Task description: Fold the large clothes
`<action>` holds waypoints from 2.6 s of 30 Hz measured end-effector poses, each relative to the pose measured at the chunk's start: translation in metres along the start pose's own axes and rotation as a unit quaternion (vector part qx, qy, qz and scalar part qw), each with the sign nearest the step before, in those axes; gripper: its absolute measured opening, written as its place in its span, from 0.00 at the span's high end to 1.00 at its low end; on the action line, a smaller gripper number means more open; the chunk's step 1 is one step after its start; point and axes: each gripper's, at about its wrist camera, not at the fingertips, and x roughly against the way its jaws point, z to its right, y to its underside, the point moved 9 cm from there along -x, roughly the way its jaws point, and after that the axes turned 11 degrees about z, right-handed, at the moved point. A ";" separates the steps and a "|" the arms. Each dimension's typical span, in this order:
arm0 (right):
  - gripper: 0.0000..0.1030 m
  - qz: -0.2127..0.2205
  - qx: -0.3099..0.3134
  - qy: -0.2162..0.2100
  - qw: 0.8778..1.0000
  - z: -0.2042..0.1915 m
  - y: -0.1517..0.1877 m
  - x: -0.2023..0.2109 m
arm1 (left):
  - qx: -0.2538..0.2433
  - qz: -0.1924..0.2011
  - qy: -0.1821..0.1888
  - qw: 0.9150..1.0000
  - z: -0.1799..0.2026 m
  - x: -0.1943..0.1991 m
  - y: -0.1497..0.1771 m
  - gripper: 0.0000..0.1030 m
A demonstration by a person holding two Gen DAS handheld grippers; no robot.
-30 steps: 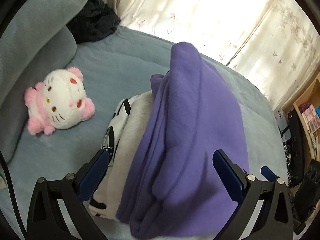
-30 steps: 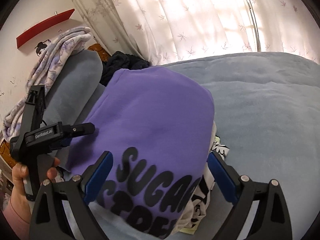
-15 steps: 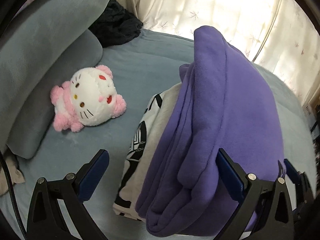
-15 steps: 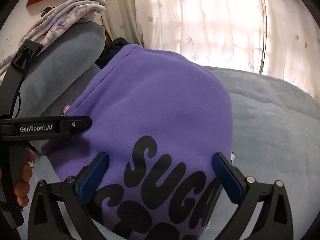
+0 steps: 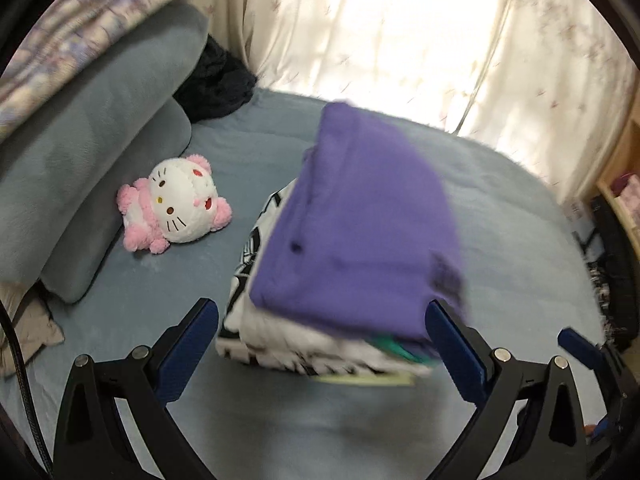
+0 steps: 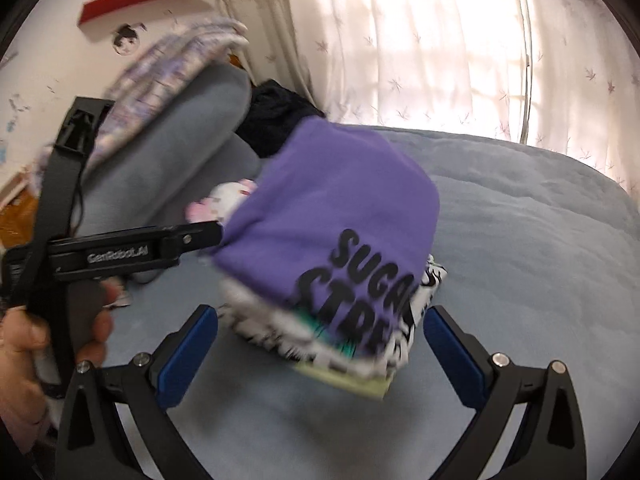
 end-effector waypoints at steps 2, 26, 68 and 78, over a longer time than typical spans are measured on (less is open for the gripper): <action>0.00 -0.002 -0.005 -0.010 1.000 -0.007 0.000 0.046 | 0.005 0.013 0.004 1.000 0.012 0.047 0.001 0.00; 0.00 0.062 0.015 0.042 0.997 -0.007 0.101 0.368 | -0.083 0.124 0.048 0.988 0.156 0.332 0.165 0.00; 0.00 0.015 -0.079 0.166 0.983 0.049 0.270 0.348 | -0.090 0.009 0.004 0.996 0.161 0.282 0.342 0.01; 0.00 0.005 -0.084 0.168 0.982 0.050 0.275 0.343 | -0.091 0.000 -0.002 0.996 0.159 0.279 0.346 0.01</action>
